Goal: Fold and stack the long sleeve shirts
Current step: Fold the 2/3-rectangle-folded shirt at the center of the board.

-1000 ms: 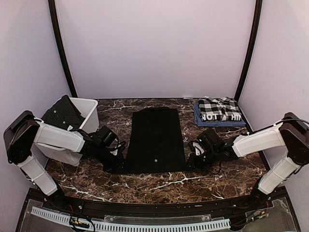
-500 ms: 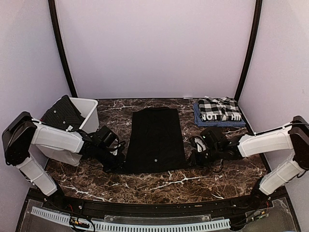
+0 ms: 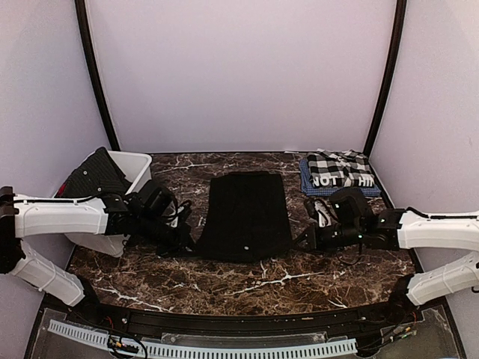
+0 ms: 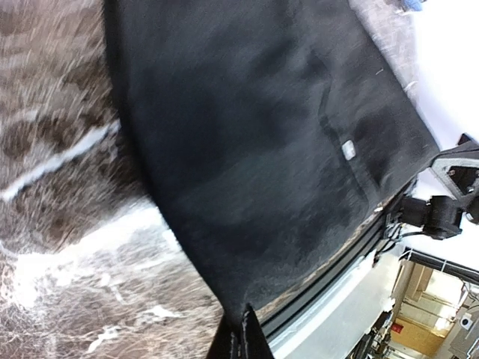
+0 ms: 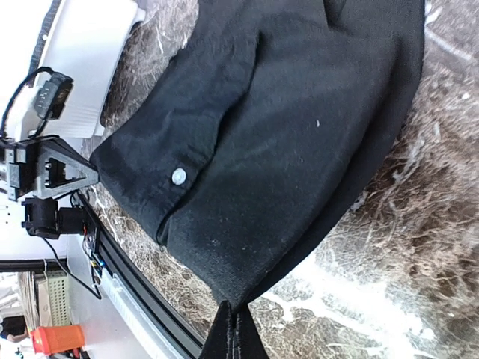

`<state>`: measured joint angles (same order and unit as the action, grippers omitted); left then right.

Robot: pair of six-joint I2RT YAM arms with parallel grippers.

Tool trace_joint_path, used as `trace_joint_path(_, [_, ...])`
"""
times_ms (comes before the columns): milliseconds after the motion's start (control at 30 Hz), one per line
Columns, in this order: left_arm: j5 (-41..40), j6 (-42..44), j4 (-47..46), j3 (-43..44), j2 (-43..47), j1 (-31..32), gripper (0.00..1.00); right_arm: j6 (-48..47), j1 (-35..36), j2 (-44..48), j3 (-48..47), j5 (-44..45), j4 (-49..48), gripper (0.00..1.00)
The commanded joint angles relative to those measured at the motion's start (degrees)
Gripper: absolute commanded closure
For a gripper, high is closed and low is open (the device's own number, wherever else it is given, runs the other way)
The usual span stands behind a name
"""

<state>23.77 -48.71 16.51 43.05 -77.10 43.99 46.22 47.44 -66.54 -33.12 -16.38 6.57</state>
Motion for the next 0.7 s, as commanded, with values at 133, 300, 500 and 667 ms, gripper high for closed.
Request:
trace_joint_path(133, [-0.5, 4.71, 2.34, 16.15, -4.41, -4.5, 1.0, -8.23, -5.01, -7.3, -18.22, 4.98, 3.85, 1.0])
trace_joint_path(300, [3.69, 10.1, -0.78, 32.49, -22.3, -13.85, 1.0, -12.83, -15.53, -27.24, -33.59, 0.71, -3.34, 1.0])
trace_joint_path(500, [1.55, 8.9, -7.6, 51.79, -46.51, -20.63, 1.0, -12.86, -22.56, -58.06, -59.93, -4.03, -1.21, 1.0])
trace_joint_path(667, [1.51, 6.1, -8.45, 62.25, -60.95, -21.51, 1.0, -11.42, -23.82, -70.49, -71.79, -6.31, 2.48, 1.0])
